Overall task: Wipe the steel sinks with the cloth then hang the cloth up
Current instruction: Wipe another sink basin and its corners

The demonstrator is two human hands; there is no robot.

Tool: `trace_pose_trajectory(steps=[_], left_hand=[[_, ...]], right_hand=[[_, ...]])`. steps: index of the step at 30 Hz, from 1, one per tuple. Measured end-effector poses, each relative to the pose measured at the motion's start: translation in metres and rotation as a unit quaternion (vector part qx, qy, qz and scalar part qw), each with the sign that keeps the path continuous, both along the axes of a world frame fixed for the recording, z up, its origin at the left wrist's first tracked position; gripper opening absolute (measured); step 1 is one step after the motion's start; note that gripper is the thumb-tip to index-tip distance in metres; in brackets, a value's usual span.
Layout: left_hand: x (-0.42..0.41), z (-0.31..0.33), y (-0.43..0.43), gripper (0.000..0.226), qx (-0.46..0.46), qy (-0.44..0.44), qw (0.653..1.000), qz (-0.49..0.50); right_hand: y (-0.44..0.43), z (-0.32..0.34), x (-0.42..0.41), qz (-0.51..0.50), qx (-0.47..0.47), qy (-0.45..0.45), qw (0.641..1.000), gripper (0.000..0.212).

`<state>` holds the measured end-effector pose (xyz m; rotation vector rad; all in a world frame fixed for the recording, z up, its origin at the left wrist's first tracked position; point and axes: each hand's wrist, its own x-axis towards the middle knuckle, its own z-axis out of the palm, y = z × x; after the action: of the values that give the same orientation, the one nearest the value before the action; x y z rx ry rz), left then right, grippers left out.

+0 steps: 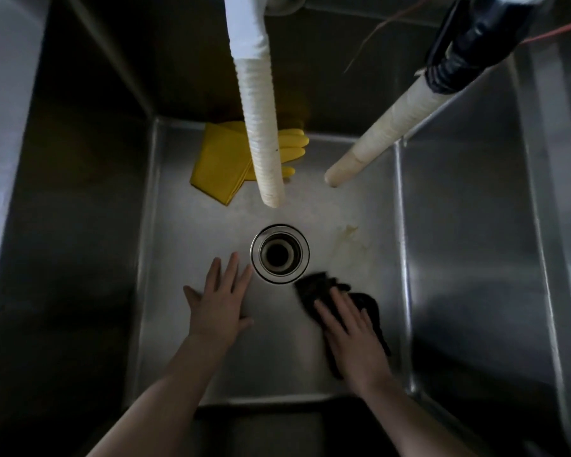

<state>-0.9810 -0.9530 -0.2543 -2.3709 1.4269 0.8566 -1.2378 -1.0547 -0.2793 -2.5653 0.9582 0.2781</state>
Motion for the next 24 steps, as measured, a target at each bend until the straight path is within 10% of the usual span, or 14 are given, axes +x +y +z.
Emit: trace_pose_trajectory(steps=[5, 11, 19, 24], left_hand=[[0.0, -0.006, 0.002, 0.104, -0.019, -0.009, 1.0, 0.007], [-0.001, -0.009, 0.004, 0.104, -0.023, 0.0, 1.0, 0.011], [0.002, -0.008, 0.004, 0.107, -0.042, 0.01, 0.999, 0.023], [0.005, -0.013, 0.007, 0.111, -0.045, 0.013, 0.998, 0.03]], right_hand=[[-0.077, -0.008, 0.047, -0.253, -0.038, 0.0, 0.967, 0.057], [-0.141, -0.004, 0.118, -0.132, -0.031, 0.003, 0.991, 0.061], [-0.001, 0.002, 0.037, 0.076, -0.007, -0.002, 0.997, 0.066], [-0.024, -0.005, 0.031, -0.178, -0.007, -0.006, 0.984, 0.057]])
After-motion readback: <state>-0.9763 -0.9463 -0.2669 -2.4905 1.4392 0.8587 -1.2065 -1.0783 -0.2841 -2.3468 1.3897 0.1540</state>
